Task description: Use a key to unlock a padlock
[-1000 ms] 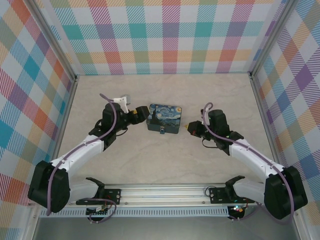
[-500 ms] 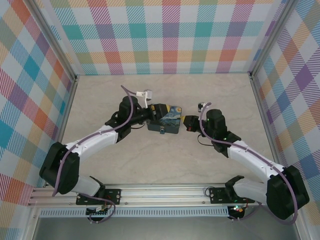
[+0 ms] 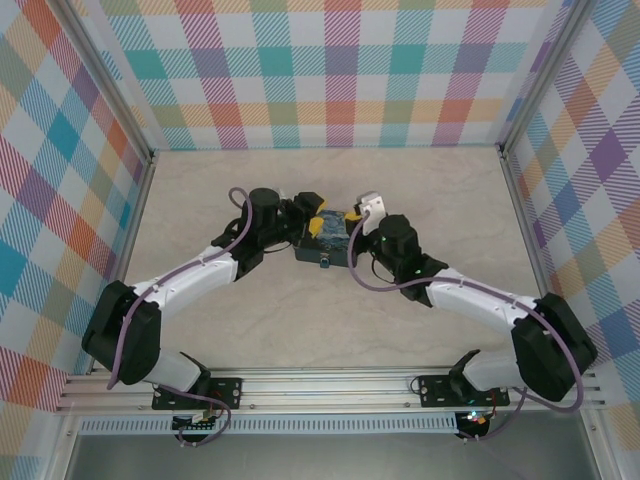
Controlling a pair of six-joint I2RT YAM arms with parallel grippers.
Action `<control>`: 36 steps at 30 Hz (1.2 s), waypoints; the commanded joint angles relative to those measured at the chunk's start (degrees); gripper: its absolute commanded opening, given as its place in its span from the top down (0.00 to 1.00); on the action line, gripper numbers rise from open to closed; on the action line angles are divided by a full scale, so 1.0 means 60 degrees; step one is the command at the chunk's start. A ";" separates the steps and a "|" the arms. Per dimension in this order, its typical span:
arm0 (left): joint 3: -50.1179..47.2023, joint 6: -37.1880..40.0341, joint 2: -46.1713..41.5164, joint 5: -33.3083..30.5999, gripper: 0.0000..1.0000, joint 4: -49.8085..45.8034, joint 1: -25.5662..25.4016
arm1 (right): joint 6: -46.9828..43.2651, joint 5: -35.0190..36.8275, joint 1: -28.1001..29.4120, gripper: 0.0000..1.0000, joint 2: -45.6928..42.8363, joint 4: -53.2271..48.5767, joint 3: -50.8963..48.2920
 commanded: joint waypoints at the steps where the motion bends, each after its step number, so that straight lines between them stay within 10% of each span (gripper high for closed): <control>1: 0.0128 -0.1662 0.0127 0.0015 0.49 -0.0305 -0.0156 | -0.0910 0.0257 0.0219 1.00 0.0201 0.0878 0.0409; 32: -0.0178 -0.2404 0.0516 0.0047 0.99 0.0252 -0.0247 | -0.1123 -0.0084 0.0607 1.00 0.0166 0.0363 0.0261; 36: -0.0127 -0.1790 0.0475 -0.0190 1.00 0.0093 -0.0247 | -0.0645 -0.0650 0.0517 0.81 -0.0278 -0.0366 0.0202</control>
